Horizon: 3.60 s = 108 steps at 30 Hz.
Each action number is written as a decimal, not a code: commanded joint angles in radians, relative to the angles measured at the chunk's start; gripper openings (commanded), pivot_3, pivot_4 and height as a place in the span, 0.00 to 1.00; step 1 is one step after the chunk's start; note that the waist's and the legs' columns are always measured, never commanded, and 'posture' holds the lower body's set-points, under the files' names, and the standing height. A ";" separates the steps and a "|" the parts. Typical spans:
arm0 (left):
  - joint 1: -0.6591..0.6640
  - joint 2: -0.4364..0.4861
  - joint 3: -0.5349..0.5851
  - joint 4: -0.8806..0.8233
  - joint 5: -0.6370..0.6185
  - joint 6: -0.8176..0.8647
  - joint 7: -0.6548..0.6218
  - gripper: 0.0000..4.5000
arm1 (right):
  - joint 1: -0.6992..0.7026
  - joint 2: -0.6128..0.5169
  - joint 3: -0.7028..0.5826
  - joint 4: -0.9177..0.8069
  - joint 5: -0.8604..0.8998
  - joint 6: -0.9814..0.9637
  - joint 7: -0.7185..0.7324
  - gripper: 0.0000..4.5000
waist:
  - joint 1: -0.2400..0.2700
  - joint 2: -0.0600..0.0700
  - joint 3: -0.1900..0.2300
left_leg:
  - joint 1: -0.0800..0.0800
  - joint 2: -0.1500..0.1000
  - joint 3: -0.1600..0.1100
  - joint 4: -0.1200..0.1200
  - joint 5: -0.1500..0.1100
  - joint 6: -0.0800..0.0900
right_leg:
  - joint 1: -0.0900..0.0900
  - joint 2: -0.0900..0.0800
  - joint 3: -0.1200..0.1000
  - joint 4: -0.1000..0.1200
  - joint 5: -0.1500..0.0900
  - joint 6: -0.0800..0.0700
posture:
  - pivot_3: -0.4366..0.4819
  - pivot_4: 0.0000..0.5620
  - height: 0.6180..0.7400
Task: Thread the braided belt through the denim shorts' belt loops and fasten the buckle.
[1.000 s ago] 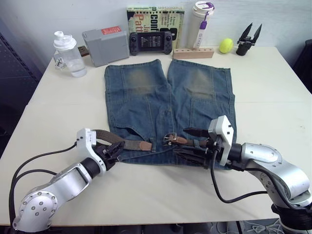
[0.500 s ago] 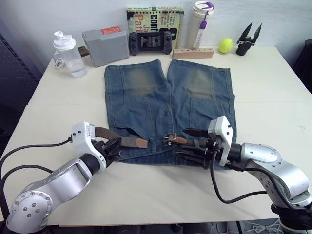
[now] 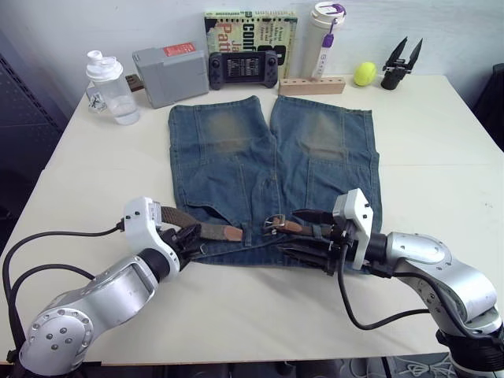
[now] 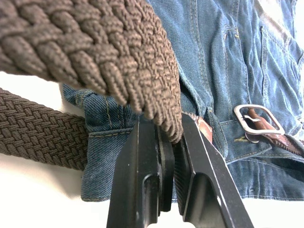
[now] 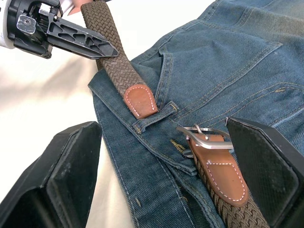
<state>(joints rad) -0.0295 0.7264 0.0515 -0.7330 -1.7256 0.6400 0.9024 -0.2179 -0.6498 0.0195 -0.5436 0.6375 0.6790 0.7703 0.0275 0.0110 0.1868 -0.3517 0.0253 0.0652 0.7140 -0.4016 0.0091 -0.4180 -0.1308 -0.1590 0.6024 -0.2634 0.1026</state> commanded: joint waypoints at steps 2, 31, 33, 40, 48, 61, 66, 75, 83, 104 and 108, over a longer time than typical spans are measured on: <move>-0.039 -0.021 -0.030 0.010 0.044 -0.009 -0.006 0.00 | -0.005 0.010 -0.019 -0.042 0.028 0.000 -0.010 0.98 | 0.000 0.000 0.000 | 0.000 0.000 0.000 0.000 0.000 0.000 | 0.000 0.000 0.000 0.000 0.000 0.000 | 0.48 0.27 0.88; 0.039 -0.043 -0.044 0.075 0.157 0.106 -0.222 0.00 | -0.020 -0.002 0.027 -0.037 -0.052 -0.070 -0.013 0.98 | -0.002 0.000 0.000 | 0.000 0.000 0.001 0.000 0.000 0.000 | 0.001 0.000 0.000 -0.001 0.000 0.000 | 0.48 0.27 0.88; 0.100 -0.021 -0.008 0.079 0.178 0.109 -0.265 0.00 | -0.052 -0.001 0.091 -0.002 -0.152 -0.144 -0.006 0.98 | -0.004 0.000 0.000 | 0.000 0.000 0.001 0.000 0.000 0.000 | 0.001 0.001 0.000 -0.001 0.000 0.000 | 0.48 0.27 0.88; 0.174 -0.018 0.090 0.095 0.183 0.083 -0.333 0.00 | -0.175 0.018 0.270 0.223 -0.511 -0.530 0.005 0.98 | -0.007 0.001 0.000 | 0.001 0.001 0.002 -0.001 0.000 0.000 | 0.001 0.001 0.000 -0.002 0.000 0.000 | 0.48 0.27 0.88; 0.174 -0.024 0.144 0.105 0.181 0.073 -0.329 0.00 | -0.327 0.084 0.415 0.470 -0.764 -0.865 0.018 0.98 | -0.008 0.001 0.000 | 0.001 0.002 0.003 -0.001 0.000 -0.001 | 0.001 0.003 -0.001 -0.002 0.000 0.000 | 0.48 0.27 0.88; 0.173 -0.012 0.181 0.097 0.173 0.095 -0.322 0.00 | -0.398 0.231 0.445 0.586 -0.920 -1.016 -0.062 0.98 | -0.018 0.001 0.000 | 0.000 0.003 -0.001 -0.001 0.000 -0.001 | 0.001 0.002 -0.001 -0.003 0.000 0.000 | 0.48 0.27 0.88; 0.160 -0.013 0.169 0.097 0.169 0.098 -0.319 0.00 | -0.387 0.248 0.401 0.566 -0.913 -0.972 -0.079 0.98 | -0.026 0.001 0.000 | 0.000 0.003 -0.003 -0.001 0.000 -0.001 | 0.001 0.002 -0.001 -0.003 0.000 0.000 | 0.48 0.27 0.88; 0.131 -0.018 0.150 0.112 0.165 0.106 -0.316 0.00 | -0.329 0.237 0.367 0.481 -0.880 -0.949 -0.069 0.98 | -0.028 0.001 0.000 | 0.000 0.003 -0.005 -0.001 0.000 -0.001 | 0.001 0.002 0.000 -0.003 0.000 0.000 | 0.48 0.27 0.88; 0.061 -0.053 0.093 0.152 0.170 0.124 -0.333 0.00 | -0.280 0.181 0.300 0.437 -0.858 -0.882 -0.065 0.98 | -0.021 0.002 0.001 | 0.000 0.002 -0.004 0.000 0.000 -0.001 | 0.002 0.001 0.000 -0.003 0.000 0.000 | 0.48 0.27 0.88; 0.066 -0.004 0.125 0.093 0.069 0.148 -0.311 0.00 | -0.176 0.070 0.137 0.313 -0.788 -0.754 -0.065 0.98 | -0.004 0.002 0.001 | 0.000 0.002 -0.001 0.000 0.000 -0.001 | 0.003 0.002 -0.001 -0.004 0.000 0.000 | 0.48 0.27 0.88; 0.061 -0.013 0.110 0.084 0.063 0.133 -0.290 0.00 | -0.177 0.074 0.139 0.312 -0.786 -0.756 -0.065 0.98 | -0.005 0.002 0.001 | 0.000 0.002 -0.001 0.000 0.000 -0.001 | 0.003 0.002 -0.001 -0.004 0.000 0.000 | 0.48 0.27 0.88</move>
<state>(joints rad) 0.0373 0.7147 0.1652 -0.6067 -1.6450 0.7923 0.6024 -0.3912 -0.5792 0.1704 -0.1932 -0.1673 -0.0754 0.7112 0.0226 0.0134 0.1878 -0.3513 0.0274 0.0643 0.7138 -0.4017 0.0082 -0.4148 -0.1285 -0.1595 0.5983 -0.2632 0.1029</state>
